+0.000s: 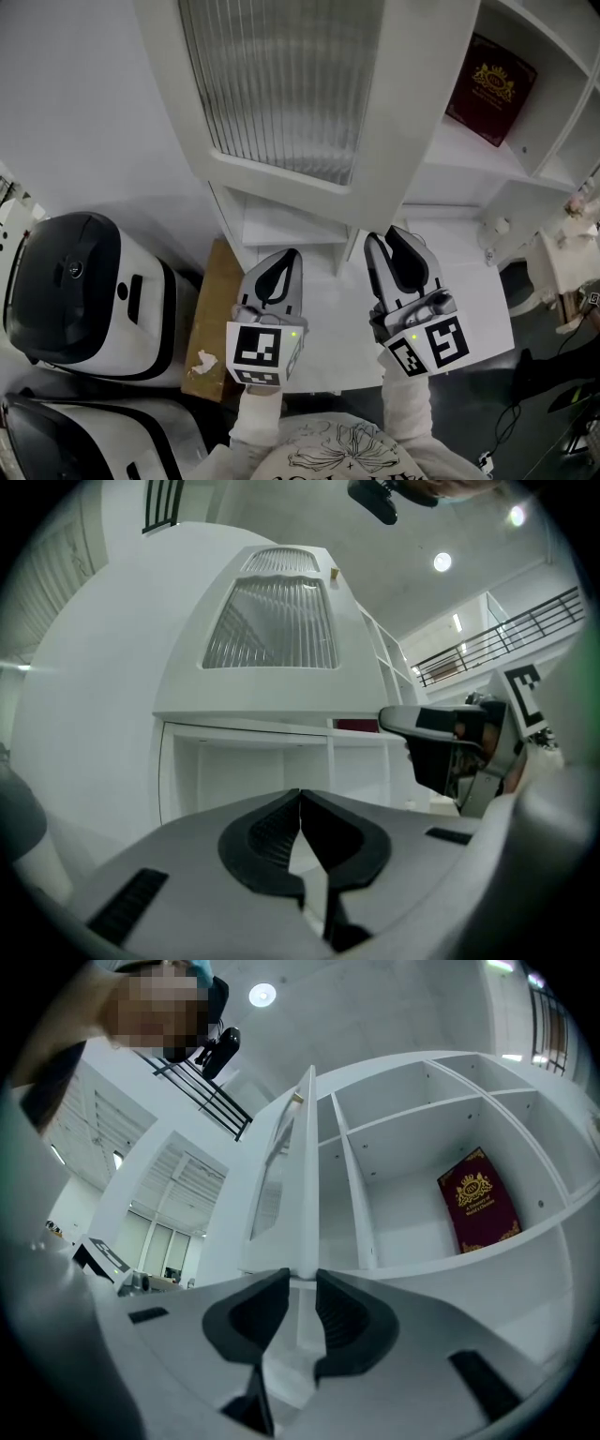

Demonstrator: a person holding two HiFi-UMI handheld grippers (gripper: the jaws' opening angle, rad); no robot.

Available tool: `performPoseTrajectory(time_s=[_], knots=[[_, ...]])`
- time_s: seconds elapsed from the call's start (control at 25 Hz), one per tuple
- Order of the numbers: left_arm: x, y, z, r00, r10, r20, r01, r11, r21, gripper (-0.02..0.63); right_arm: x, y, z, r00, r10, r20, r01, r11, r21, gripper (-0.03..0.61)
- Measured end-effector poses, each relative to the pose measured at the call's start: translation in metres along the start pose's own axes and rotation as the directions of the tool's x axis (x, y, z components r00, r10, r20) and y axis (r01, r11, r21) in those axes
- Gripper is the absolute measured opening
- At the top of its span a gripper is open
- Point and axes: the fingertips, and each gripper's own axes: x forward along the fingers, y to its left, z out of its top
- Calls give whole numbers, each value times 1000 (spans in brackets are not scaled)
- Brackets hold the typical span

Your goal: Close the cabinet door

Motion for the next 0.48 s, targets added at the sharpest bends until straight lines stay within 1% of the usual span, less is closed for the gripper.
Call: performPoseTrajectory(time_s=[0.2,0.28,0.4,0.48], knots=[[8,1,2,999,32,3,-32,999,4,5,7,-9,-3,1000,11,1,-11,1000,-8,91],[11,1,3,999,39,6,-39,999,4,5,9,-12,-3,1000,4,-1,-4,1000,-7,91],[16,0,4,999,48,6,-48,999,3,5,12,-19,-4,1000,-16,-7,15,999,-31,91],[18,0,4,998,55,6,-55,998,4,5,14,-21,-4,1000,-13,-9,12,999,-29,91]])
